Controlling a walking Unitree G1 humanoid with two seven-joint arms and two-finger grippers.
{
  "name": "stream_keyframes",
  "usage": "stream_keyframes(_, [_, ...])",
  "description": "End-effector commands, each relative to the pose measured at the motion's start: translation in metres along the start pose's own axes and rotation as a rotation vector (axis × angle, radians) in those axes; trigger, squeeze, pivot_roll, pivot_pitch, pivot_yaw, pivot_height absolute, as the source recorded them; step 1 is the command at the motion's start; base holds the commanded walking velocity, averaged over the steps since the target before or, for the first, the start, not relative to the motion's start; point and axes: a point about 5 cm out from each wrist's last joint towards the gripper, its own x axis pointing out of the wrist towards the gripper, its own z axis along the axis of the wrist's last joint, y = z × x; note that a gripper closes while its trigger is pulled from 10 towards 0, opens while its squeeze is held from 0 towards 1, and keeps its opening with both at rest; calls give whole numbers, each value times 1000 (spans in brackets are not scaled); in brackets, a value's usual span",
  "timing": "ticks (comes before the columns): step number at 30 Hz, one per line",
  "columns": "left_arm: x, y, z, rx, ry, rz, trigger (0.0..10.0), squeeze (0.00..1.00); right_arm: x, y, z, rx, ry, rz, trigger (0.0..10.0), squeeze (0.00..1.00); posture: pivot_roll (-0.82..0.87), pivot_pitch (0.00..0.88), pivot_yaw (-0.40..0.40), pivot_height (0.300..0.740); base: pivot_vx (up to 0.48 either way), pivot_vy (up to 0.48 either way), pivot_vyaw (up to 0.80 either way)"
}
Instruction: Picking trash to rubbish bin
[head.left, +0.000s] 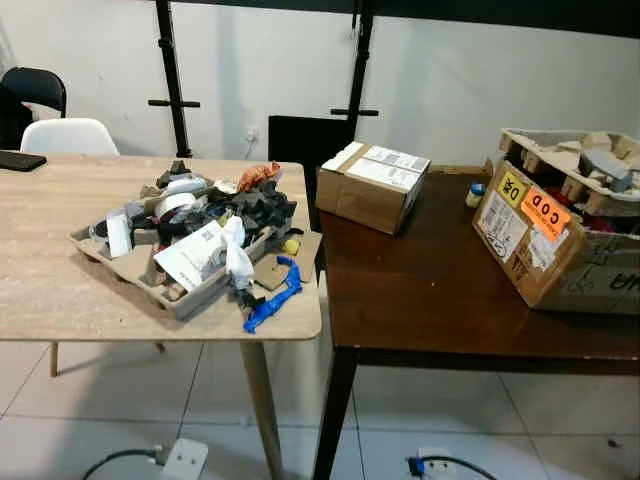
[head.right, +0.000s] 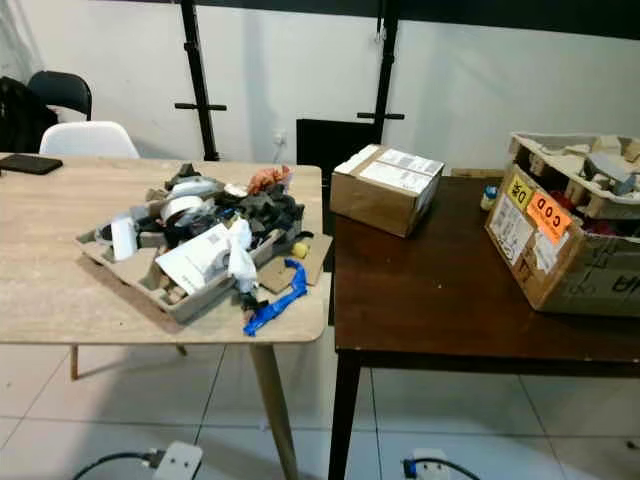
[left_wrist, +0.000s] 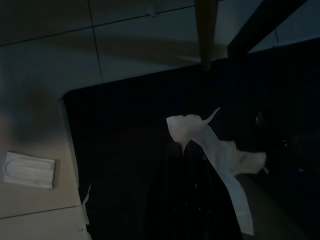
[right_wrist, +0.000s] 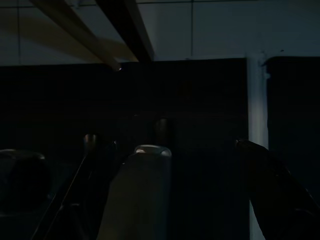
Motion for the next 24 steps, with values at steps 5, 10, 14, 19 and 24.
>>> stream_keyframes(5, [1, -2, -2, -48, -9, 4, 10000, 0, 0, 2, -3, 9, 1, 1, 10000, 0, 102, 192, -14, 740, 0, 0, 0])
stream_keyframes(10, [3, -6, 1, -58, -19, 22, 10000, 0, 0, 0, -1, -12, -10, 0, 10000, 0, 82, 171, -25, 740, 0, 0, 0])
stream_keyframes(14, [5, -7, 4, -62, -22, 26, 10000, 0, 1, -3, 4, -10, -17, -9, 10000, 0, 70, 159, -37, 740, 0, 0, 0])
stream_keyframes(19, [7, -4, 8, -77, -14, 42, 10000, 0, 1, -7, 7, -23, -13, -16, 10000, 0, 64, 145, -50, 740, 0, 0, 0])
stream_keyframes(24, [8, -4, 8, -85, -6, 38, 10000, 0, 1, -8, 7, -26, -11, -20, 10000, 0, 59, 129, -48, 740, 0, 0, 0])
